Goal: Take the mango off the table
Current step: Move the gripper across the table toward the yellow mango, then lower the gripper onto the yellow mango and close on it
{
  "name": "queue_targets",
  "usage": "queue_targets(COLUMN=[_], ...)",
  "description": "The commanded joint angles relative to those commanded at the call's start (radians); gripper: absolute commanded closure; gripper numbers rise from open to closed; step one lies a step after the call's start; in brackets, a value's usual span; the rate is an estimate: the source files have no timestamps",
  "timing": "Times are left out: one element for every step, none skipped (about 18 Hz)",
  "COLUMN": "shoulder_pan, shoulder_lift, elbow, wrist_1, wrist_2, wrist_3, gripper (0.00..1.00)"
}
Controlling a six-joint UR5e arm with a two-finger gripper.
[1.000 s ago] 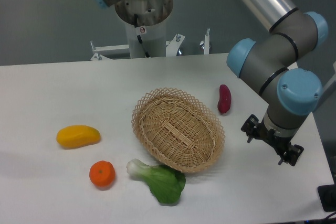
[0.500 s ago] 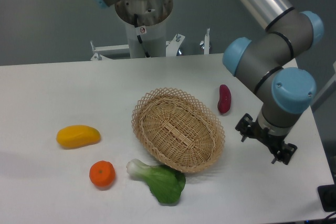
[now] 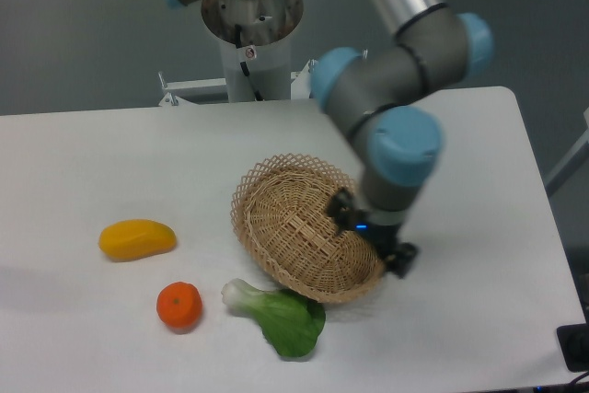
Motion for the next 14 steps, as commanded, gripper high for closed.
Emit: queue_targets(shoulder_pan=[-0.031, -0.069, -0.097, -0.121, -0.143, -0.161, -0.178, -0.192, -0.209, -0.229, -0.246, -0.261, -0.278, -0.292], shoulder_lift=[0.005, 0.005, 0.006, 0.008, 0.012, 0.021, 0.031, 0.044, 0.049, 0.051, 0.054, 0.055, 0.057, 0.057], elbow=[-0.006, -0.011, -0.021, -0.043, -0.061, -0.089, -0.124, -0.161, -0.190, -0.212, -0.228, -0.236, -0.250, -0.264], wrist_1=[0.002, 0.003, 0.002, 0.006, 0.023, 0.053, 0.090, 0.128, 0.164, 0.191, 0.199, 0.199, 0.199, 0.201], wrist_2=[0.000, 0.000, 0.000, 0.000, 0.000, 0.000, 0.000, 0.000, -0.002, 0.002, 0.002, 0.002, 0.003, 0.002], wrist_3=[-0.003, -0.003, -0.005, -0.003, -0.005, -0.005, -0.005, -0.006, -0.015, -0.032, -0.045, -0.051, -0.052, -0.055], gripper=[0.00, 0.00, 0.00, 0.00, 0.00, 0.00, 0.00, 0.00, 0.00, 0.00, 0.00, 0.00, 0.00, 0.00])
